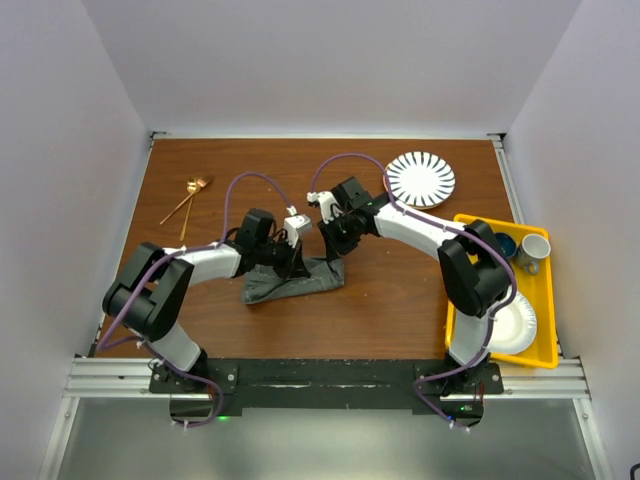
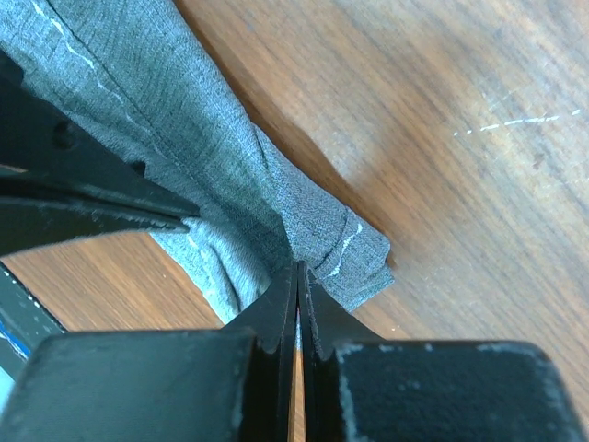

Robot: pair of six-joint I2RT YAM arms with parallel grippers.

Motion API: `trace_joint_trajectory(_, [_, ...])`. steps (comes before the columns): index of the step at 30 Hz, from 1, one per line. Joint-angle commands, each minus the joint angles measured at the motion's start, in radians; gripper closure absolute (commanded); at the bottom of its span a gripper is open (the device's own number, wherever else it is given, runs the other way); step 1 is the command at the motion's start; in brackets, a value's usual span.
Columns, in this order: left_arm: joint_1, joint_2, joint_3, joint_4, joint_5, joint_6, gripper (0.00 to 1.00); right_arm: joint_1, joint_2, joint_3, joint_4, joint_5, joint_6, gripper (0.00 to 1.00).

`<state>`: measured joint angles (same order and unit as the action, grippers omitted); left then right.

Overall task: Fold the napkin into a case and place the utensils inside
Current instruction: Stuff the top corner of the smaller-rectangle-folded napkin into the folded napkin.

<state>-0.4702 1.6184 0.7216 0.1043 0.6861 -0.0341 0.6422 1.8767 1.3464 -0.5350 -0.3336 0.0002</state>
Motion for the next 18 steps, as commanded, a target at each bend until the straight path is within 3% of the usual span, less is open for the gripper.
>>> trace_joint_trajectory(1, [0.013, 0.034, -0.002, 0.0, 0.026, -0.067, 1.0, 0.002, -0.085, -0.026, 0.046, -0.005, 0.009, 1.0])
trace_joint_trajectory(18, [0.044, 0.167, 0.163, -0.103, 0.076, -0.217, 1.0, 0.004, -0.129, -0.081, 0.096, -0.041, -0.049, 1.0])
